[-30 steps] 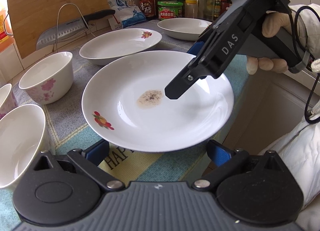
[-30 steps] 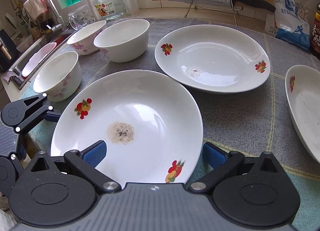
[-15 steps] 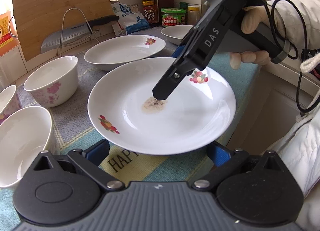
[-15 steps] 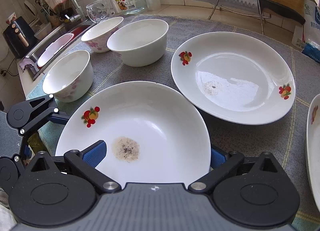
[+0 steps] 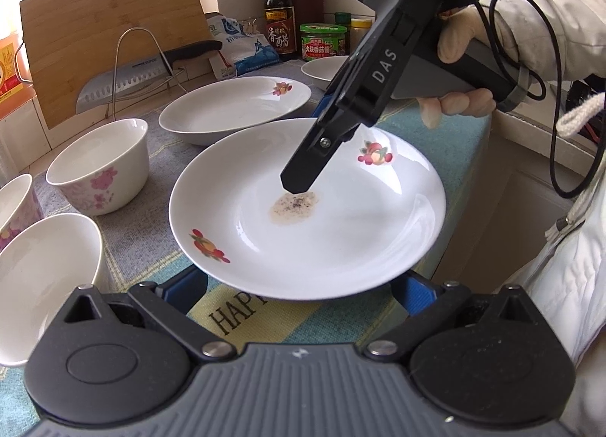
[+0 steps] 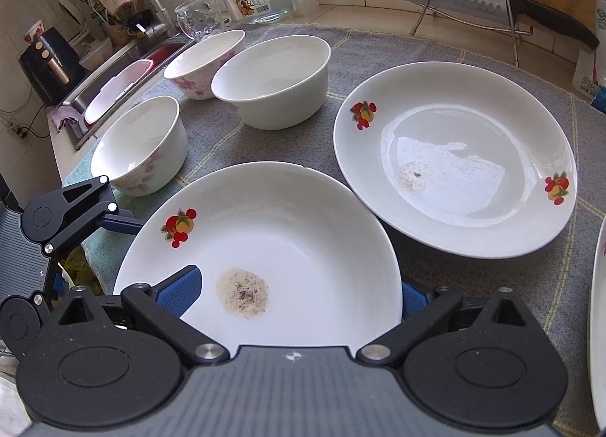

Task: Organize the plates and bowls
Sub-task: 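Lift the stained plate with the right gripper and carry it over the placed plate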

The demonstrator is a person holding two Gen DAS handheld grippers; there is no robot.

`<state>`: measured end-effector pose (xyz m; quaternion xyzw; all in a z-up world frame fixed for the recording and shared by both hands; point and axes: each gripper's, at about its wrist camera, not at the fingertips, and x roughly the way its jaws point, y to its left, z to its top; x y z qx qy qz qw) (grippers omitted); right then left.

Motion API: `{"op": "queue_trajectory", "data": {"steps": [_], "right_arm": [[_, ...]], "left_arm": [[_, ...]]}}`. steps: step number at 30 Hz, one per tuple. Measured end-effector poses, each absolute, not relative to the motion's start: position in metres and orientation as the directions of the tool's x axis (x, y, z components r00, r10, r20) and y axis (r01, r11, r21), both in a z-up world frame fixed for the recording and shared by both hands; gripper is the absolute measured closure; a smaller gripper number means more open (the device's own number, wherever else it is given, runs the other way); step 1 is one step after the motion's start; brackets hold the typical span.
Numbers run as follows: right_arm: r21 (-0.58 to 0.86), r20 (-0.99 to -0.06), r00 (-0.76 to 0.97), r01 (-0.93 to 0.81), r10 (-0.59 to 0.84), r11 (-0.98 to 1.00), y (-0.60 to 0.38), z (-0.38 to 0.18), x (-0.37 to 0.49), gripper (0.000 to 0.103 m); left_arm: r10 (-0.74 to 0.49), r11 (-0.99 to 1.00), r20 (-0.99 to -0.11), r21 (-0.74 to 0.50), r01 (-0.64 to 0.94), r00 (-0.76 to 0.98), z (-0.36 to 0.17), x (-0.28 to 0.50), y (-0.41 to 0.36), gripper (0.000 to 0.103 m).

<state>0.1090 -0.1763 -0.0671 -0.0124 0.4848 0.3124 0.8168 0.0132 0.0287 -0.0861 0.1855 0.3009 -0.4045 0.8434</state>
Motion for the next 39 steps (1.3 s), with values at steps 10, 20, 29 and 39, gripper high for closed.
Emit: {"op": "queue_trajectory", "data": {"steps": [10, 20, 29, 39], "right_arm": [[0.31, -0.793, 0.315, -0.528, 0.522, 0.79, -0.178, -0.068, 0.112, 0.0], [0.338, -0.791, 0.308, -0.5, 0.529, 0.797, -0.182, -0.065, 0.111, 0.0], [0.347, -0.78, 0.319, -0.495, 0.538, 0.797, -0.194, -0.051, 0.104, 0.0], [0.336, -0.76, 0.365, -0.486, 0.537, 0.806, -0.228, -0.035, 0.097, 0.0]], "left_arm": [[-0.572, 0.598, -0.665, 0.061, 0.799, 0.48, -0.088, 0.017, 0.026, 0.001], [-0.571, 0.599, -0.674, 0.047, 0.799, 0.468, -0.084, 0.018, 0.023, 0.001], [-0.577, 0.597, -0.68, 0.027, 0.802, 0.452, -0.073, 0.017, 0.013, 0.001], [-0.584, 0.572, -0.685, 0.033, 0.819, 0.436, -0.058, 0.025, -0.022, 0.001]]}}
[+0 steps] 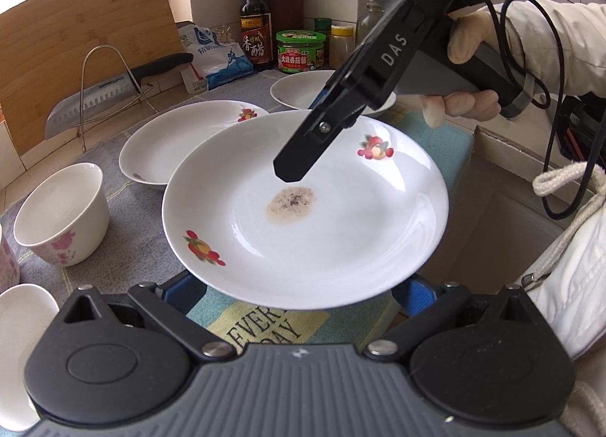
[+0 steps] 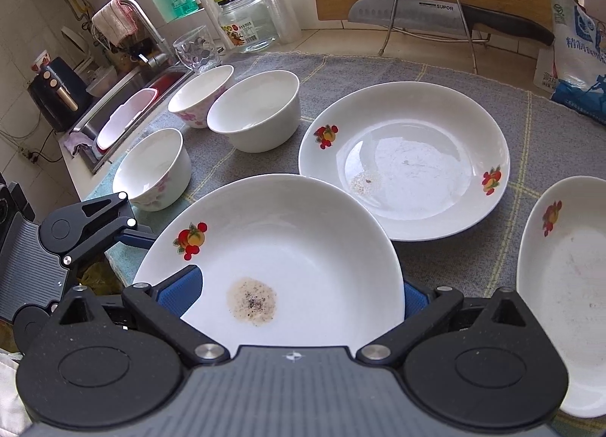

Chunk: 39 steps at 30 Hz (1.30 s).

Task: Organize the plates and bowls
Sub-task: 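Lift the stained plate with the right gripper and carry it over the placed plate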

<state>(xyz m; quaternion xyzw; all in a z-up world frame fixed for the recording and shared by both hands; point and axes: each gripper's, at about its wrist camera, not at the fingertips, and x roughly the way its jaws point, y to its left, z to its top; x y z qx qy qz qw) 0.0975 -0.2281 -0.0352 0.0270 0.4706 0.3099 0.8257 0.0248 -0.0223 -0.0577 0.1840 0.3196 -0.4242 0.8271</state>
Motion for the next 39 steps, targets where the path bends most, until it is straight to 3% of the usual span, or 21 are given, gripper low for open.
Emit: {"op": "queue_trajectory", "data": {"steps": [26, 39], "right_arm": [[0.273, -0.746, 0.503, -0.367, 0.437, 0.889, -0.395, -0.031, 0.122, 0.0], [0.293, -0.746, 0.496, -0.357, 0.446, 0.887, -0.43, -0.051, 0.145, 0.0]], "left_arm": [[-0.639, 0.477, -0.672, 0.035, 0.878, 0.373, -0.056, 0.084, -0.191, 0.001], [-0.605, 0.502, -0.706, 0.02, 0.865, 0.368, -0.067, 0.103, -0.227, 0.001]]}}
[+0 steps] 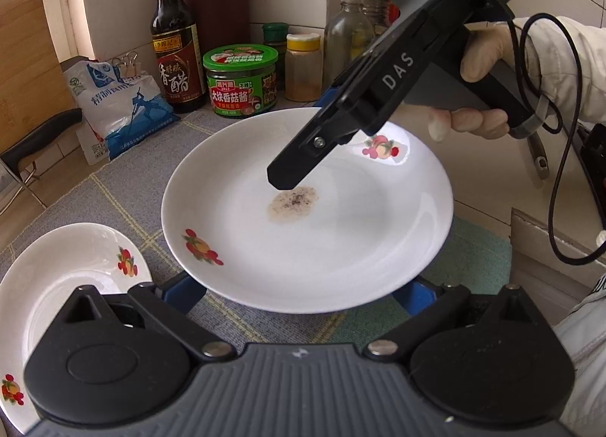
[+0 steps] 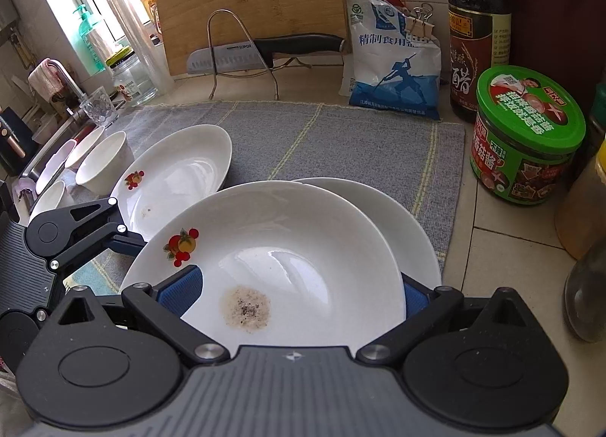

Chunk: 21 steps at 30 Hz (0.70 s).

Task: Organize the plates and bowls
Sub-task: 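Lift the stained plate with the right gripper and carry it over the placed plate, then lower the stained plate onto the placed plate with the right gripper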

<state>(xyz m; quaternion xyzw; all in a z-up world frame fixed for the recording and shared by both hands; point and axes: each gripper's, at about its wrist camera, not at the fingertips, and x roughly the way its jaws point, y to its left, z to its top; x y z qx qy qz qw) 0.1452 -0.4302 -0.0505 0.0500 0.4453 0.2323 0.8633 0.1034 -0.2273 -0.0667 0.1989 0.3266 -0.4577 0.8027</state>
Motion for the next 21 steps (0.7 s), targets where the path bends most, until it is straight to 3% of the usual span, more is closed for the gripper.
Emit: {"op": "queue_trajectory", "data": {"steps": [21], "right_arm": [[0.303, -0.757, 0.482, -0.34, 0.441, 0.89, -0.434, -0.067, 0.156, 0.0]], "left_arm": [[-0.552, 0.504, -0.745, 0.06, 0.861, 0.375, -0.075, 0.121, -0.238, 0.0]]}}
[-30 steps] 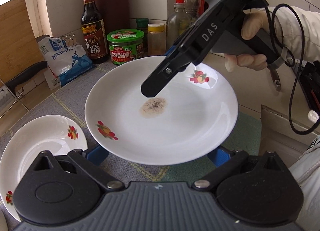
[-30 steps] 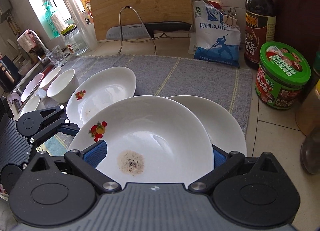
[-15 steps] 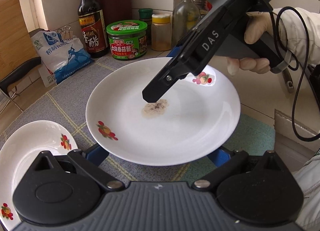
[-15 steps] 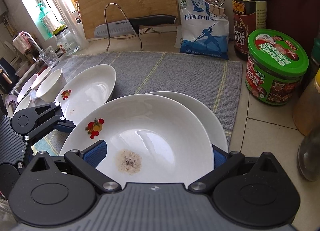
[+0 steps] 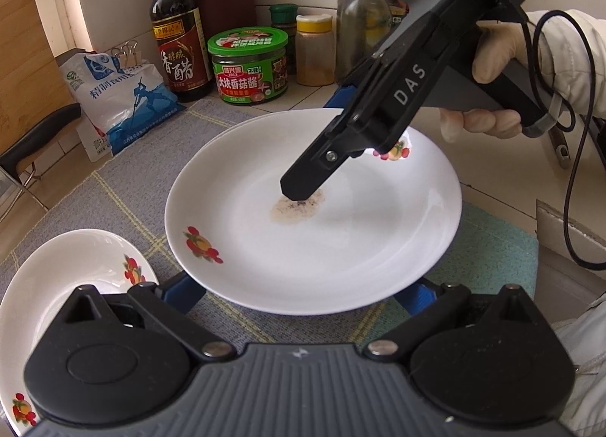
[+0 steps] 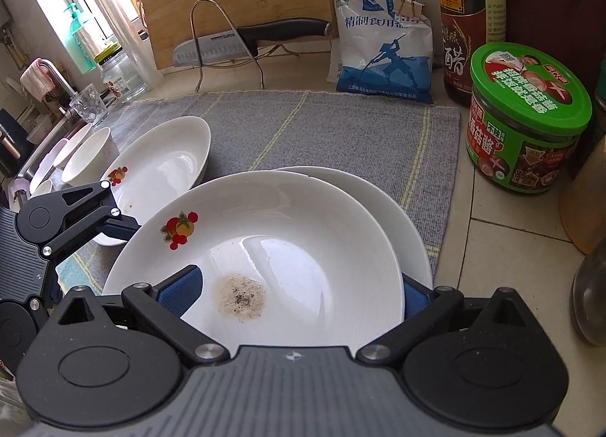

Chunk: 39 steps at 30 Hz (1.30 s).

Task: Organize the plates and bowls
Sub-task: 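Lower the stained plate onto the placed plate with the right gripper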

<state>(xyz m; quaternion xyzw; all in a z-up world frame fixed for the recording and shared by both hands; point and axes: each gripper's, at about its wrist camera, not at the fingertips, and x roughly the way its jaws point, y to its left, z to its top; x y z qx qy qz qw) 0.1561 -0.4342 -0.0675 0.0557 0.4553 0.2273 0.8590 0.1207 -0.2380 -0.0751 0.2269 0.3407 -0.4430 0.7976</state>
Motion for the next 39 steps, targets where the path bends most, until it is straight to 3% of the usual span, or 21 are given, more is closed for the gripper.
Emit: {"op": "queue_trajectory", "data": {"steps": [39], "right_arm": [[0.306, -0.765, 0.496, -0.28, 0.41, 0.91, -0.439, -0.059, 0.133, 0.0]], "left_arm": [[-0.492, 0.505, -0.797, 0.068, 0.861, 0.351, -0.088, 0.139, -0.241, 0.001]]}}
